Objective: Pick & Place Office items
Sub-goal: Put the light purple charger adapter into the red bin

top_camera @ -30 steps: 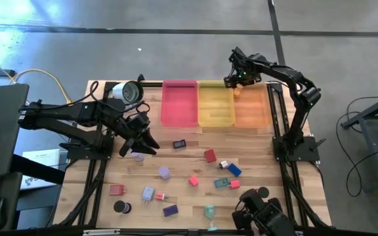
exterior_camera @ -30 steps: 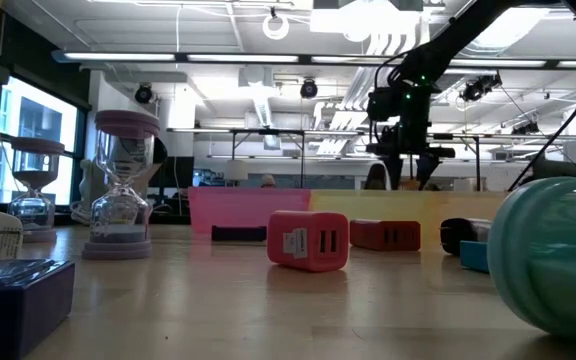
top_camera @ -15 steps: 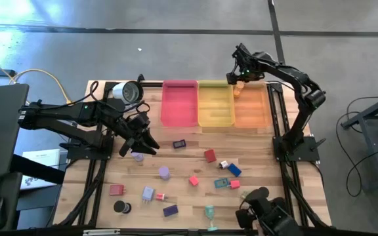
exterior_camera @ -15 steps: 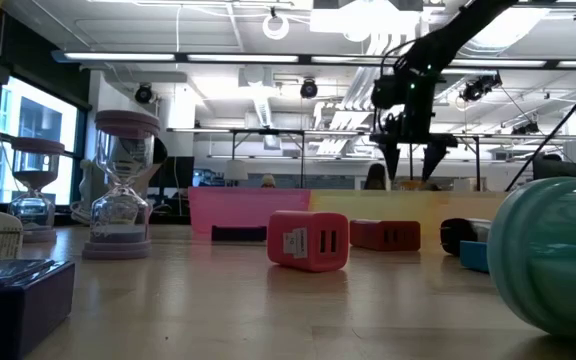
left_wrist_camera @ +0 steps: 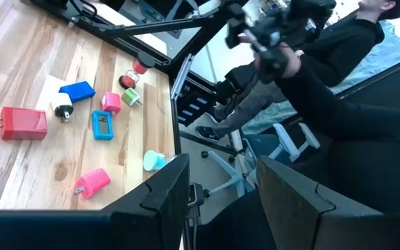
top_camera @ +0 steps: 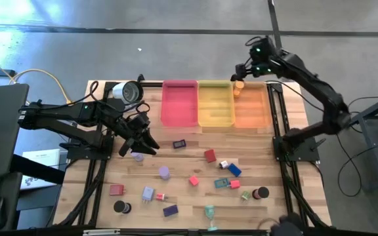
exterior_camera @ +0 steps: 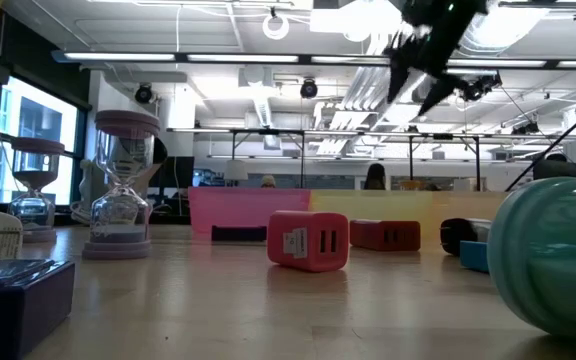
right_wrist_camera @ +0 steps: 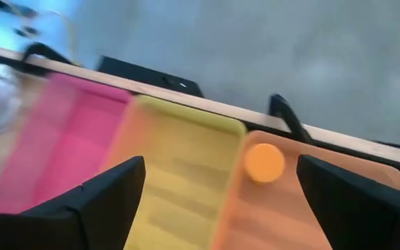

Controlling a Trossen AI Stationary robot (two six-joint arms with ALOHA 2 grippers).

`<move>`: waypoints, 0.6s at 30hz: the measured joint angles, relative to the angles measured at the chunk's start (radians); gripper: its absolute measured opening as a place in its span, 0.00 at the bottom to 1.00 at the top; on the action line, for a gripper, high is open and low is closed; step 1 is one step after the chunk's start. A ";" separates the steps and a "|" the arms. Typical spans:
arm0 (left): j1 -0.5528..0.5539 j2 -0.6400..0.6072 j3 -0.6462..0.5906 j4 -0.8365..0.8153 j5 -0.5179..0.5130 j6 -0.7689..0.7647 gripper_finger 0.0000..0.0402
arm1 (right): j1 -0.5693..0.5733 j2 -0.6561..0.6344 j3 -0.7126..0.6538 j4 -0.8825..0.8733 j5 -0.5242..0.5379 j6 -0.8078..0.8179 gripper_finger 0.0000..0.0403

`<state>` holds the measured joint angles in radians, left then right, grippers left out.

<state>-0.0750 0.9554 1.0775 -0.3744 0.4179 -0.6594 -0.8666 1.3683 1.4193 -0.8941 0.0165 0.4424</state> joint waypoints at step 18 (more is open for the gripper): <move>-0.106 0.002 0.000 0.000 -0.058 0.017 0.41 | 0.482 -0.325 0.000 -0.033 0.115 0.334 0.91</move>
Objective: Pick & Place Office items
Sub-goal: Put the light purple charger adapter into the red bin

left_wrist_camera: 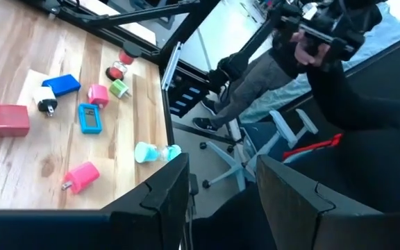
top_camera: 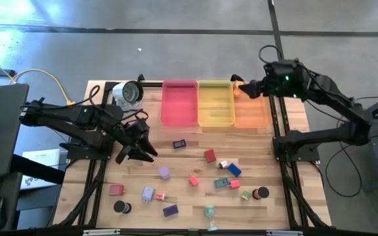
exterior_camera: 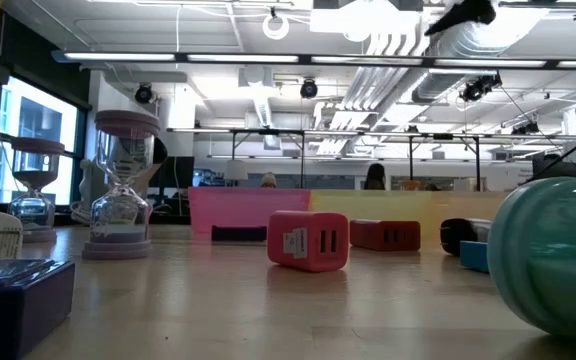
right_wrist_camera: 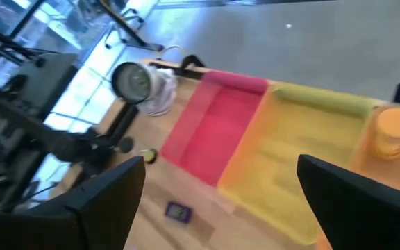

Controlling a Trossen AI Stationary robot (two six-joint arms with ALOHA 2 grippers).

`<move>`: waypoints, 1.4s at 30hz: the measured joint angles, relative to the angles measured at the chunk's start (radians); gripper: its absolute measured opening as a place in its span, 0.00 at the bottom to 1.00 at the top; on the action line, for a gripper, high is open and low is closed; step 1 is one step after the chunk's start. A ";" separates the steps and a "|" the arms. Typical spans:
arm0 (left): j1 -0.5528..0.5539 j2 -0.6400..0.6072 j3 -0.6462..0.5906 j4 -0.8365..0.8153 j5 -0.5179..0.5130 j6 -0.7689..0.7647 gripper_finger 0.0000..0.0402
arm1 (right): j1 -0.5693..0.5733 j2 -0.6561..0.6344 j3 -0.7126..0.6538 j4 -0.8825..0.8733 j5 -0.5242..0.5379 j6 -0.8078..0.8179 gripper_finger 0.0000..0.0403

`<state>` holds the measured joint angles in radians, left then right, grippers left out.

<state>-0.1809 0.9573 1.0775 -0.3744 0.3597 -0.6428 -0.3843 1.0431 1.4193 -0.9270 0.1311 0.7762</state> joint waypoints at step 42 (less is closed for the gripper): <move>-0.190 0.087 0.003 0.140 -0.406 0.031 0.40 | 0.877 0.303 -0.001 0.046 0.659 0.427 0.91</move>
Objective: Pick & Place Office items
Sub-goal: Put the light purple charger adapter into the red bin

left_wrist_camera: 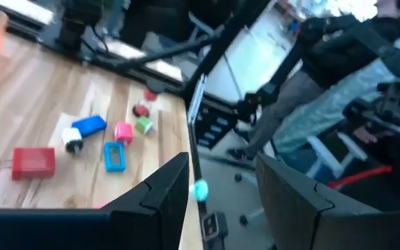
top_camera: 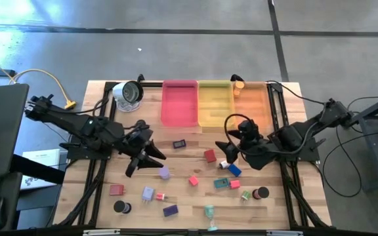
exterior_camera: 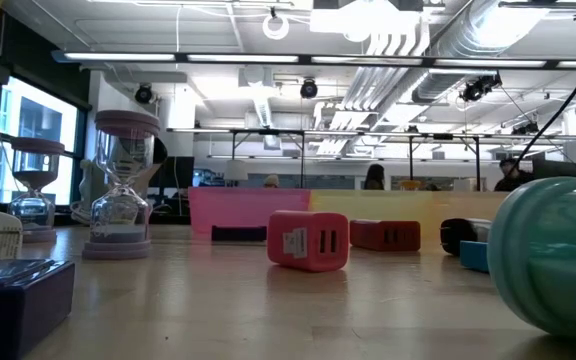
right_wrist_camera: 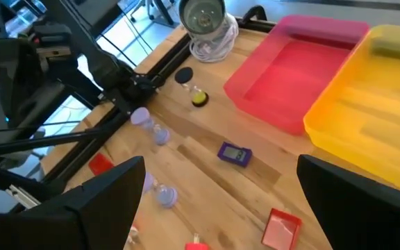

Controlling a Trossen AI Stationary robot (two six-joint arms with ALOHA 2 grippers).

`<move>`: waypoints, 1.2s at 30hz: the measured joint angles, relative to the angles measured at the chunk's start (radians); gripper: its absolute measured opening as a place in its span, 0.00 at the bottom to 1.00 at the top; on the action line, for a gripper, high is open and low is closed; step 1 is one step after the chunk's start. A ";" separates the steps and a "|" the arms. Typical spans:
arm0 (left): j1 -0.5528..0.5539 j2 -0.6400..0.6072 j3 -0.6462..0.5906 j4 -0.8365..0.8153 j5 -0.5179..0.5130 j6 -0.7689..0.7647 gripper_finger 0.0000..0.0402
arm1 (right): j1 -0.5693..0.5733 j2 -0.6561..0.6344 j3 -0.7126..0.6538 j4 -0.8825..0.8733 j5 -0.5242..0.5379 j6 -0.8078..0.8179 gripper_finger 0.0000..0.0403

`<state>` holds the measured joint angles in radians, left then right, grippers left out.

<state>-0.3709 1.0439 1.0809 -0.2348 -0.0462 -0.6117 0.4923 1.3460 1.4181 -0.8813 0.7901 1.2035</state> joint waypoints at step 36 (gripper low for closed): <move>-0.002 0.081 0.057 -0.122 -0.148 0.201 0.30 | 0.077 0.002 0.000 0.015 -0.004 -0.116 0.91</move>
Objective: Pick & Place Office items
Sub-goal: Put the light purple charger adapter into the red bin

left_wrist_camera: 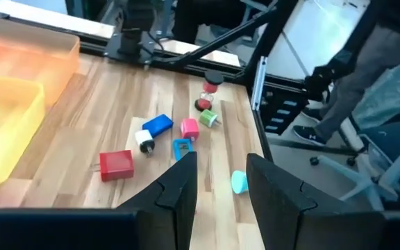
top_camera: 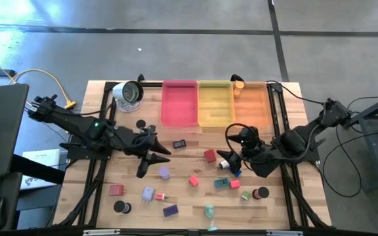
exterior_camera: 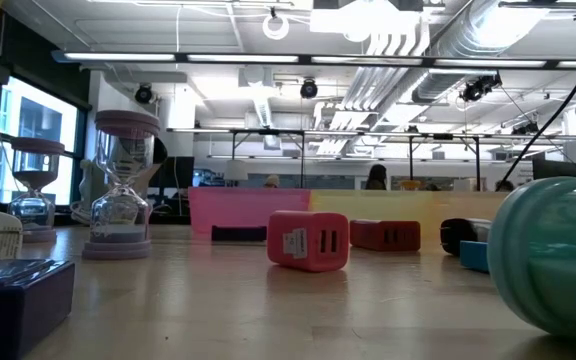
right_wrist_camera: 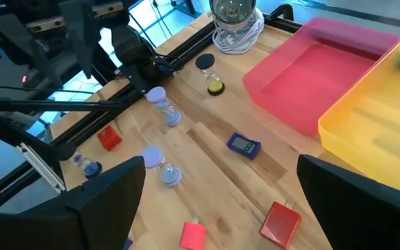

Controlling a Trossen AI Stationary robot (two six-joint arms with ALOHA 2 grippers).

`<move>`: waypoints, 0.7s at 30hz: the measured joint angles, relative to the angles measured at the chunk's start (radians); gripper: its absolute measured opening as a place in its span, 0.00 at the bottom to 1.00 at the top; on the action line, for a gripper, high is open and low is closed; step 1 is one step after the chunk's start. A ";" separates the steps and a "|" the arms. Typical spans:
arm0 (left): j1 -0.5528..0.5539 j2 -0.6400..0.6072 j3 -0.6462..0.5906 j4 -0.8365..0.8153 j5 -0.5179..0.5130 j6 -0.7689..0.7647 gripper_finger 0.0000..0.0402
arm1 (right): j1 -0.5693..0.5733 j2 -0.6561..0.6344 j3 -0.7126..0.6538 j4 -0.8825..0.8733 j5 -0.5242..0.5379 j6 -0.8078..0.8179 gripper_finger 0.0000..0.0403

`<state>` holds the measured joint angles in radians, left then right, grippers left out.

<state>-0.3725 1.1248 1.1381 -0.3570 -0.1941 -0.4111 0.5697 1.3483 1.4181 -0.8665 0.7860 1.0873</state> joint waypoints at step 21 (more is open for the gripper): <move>-0.023 0.021 -0.001 -0.261 0.119 -0.302 0.64 | 0.000 0.000 0.000 -0.014 -0.007 -0.124 0.91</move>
<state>-0.3950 1.1461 1.1370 -0.6178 -0.0754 -0.7129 0.5697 1.3487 1.4181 -0.8803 0.7792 0.9634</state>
